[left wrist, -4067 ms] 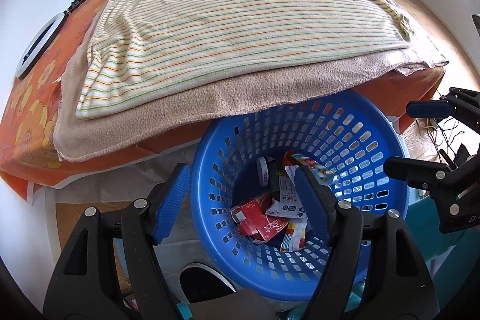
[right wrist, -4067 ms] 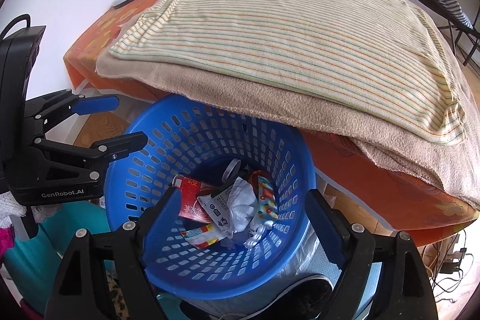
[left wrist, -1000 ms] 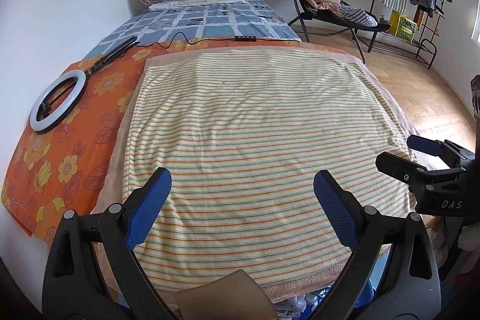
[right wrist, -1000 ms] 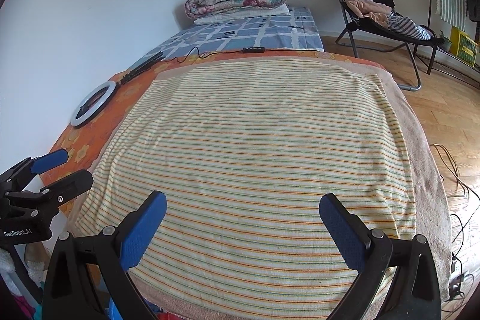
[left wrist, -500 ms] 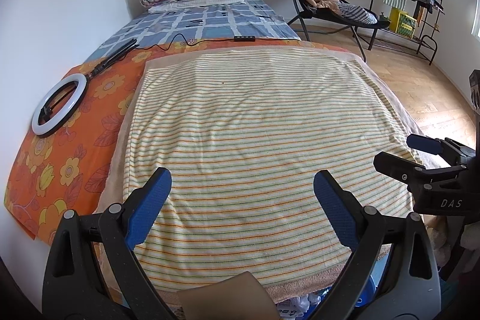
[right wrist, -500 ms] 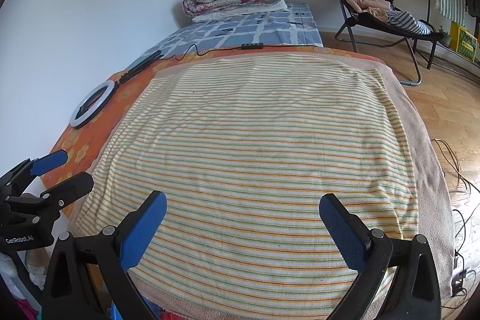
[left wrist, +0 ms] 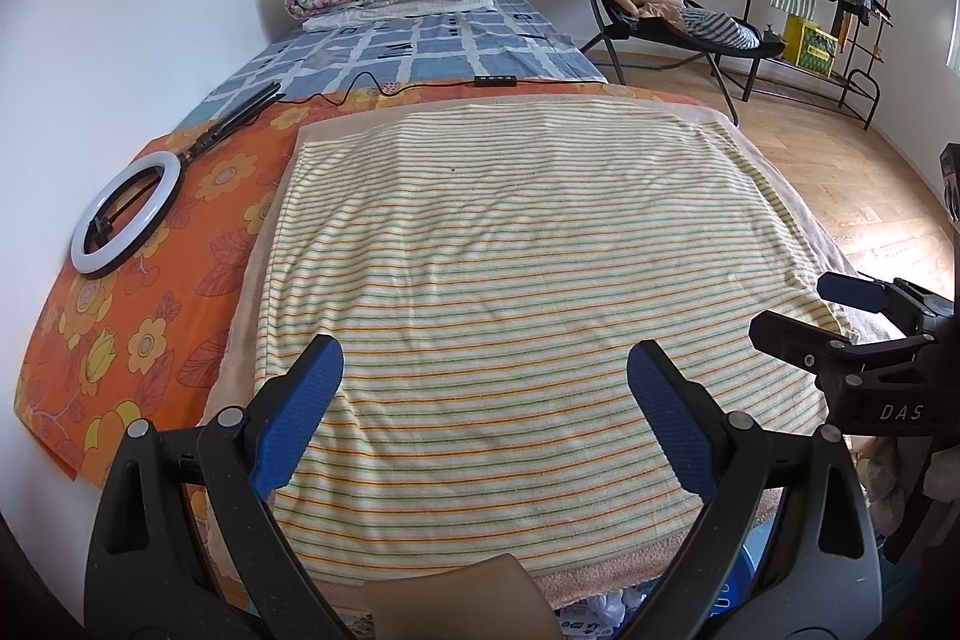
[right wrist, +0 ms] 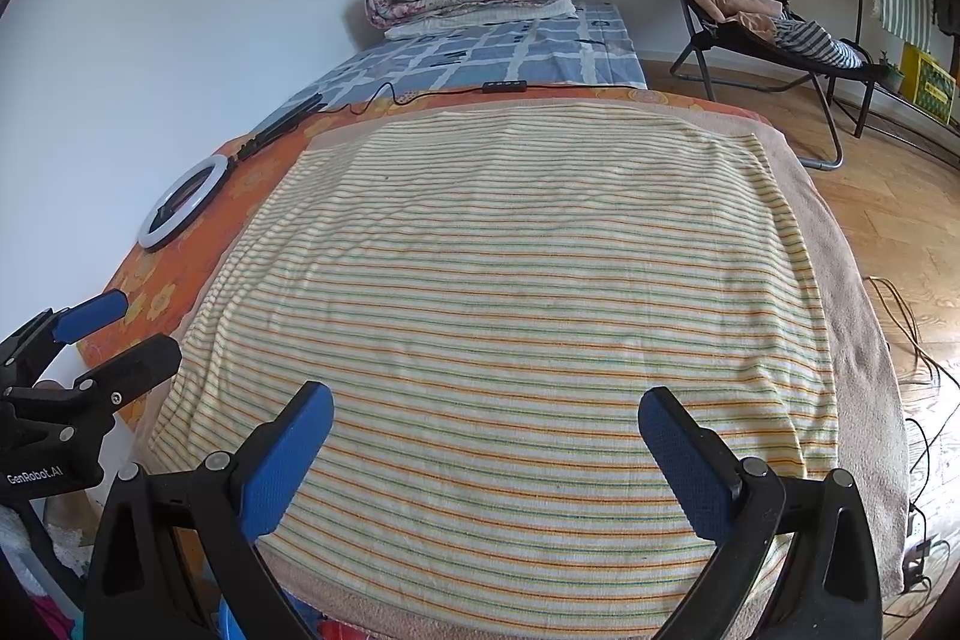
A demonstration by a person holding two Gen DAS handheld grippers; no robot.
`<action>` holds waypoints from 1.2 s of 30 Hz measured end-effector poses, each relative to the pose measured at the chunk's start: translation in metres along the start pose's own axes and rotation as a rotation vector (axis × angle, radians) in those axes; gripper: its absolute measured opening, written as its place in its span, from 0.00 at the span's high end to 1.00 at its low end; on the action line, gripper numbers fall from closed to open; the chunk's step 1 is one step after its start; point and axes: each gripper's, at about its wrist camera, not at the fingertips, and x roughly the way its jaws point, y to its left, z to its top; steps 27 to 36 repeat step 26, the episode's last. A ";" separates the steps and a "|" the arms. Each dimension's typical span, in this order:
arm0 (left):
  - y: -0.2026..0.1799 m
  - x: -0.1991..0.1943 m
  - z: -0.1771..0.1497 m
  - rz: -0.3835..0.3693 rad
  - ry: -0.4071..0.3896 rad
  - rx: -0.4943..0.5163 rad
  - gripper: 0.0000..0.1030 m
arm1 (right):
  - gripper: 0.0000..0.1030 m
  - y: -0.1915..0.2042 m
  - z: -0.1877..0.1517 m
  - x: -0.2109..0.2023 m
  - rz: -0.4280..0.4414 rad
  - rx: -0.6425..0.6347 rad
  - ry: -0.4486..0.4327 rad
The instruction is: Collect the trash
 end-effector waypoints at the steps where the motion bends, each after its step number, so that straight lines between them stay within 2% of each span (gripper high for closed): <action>1: 0.002 0.000 0.000 0.001 -0.001 -0.001 0.05 | 0.00 0.000 0.000 0.000 0.000 0.001 0.000; 36: 0.008 0.000 0.002 0.004 -0.002 0.005 0.05 | 0.00 -0.002 -0.003 0.004 0.001 0.001 0.010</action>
